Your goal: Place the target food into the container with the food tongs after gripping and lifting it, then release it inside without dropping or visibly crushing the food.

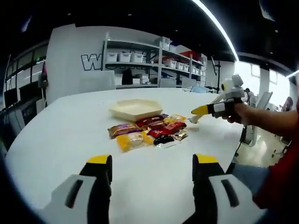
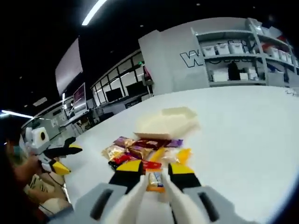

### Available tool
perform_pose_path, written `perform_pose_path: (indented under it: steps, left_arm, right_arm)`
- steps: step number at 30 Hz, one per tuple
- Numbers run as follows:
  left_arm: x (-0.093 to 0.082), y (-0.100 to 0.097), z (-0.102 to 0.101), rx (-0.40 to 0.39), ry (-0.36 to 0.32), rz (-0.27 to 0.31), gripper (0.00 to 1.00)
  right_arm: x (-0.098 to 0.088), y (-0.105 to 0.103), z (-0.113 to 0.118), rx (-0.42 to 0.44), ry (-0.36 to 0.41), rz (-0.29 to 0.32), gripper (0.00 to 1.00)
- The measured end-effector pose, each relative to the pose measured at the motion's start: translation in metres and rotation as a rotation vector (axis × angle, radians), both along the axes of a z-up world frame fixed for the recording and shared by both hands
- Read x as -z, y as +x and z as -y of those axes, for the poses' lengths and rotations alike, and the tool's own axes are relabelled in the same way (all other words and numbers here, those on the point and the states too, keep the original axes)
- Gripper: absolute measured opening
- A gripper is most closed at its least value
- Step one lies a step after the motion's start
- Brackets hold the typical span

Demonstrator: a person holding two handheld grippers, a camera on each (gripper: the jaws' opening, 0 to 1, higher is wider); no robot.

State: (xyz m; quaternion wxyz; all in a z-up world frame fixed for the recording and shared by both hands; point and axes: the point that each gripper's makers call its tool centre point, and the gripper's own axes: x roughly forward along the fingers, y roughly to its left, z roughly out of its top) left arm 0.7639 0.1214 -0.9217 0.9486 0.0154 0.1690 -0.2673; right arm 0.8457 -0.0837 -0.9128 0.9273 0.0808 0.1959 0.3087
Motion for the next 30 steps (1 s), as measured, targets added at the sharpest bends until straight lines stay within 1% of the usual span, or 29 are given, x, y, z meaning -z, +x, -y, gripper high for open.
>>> perform_pose_path:
  steps: [3, 7, 10, 19, 24, 30]
  left_arm:
    - [0.000, 0.000, -0.001, -0.006, 0.005, 0.000, 0.69]
    - [0.000, 0.002, -0.004, -0.025, 0.002, -0.002, 0.74]
    - [0.001, 0.002, -0.004, -0.031, 0.002, -0.001, 0.75]
    - [0.001, 0.000, -0.001, -0.020, 0.020, -0.004, 0.75]
    - [-0.001, 0.001, 0.000, -0.020, 0.020, 0.002, 0.75]
    - [-0.003, 0.001, -0.002, -0.018, 0.034, 0.006, 0.74]
  right_arm:
    - [-0.005, 0.002, -0.002, -0.004, -0.003, 0.008, 0.15]
    - [-0.014, 0.005, -0.006, -0.015, -0.012, 0.020, 0.15]
    - [-0.020, 0.008, -0.008, -0.025, -0.014, 0.026, 0.15]
    - [-0.043, 0.024, -0.018, -0.047, -0.009, 0.046, 0.15]
    - [-0.054, 0.033, -0.024, -0.059, -0.021, 0.060, 0.15]
    - [-0.067, 0.046, -0.031, -0.069, -0.018, 0.068, 0.15]
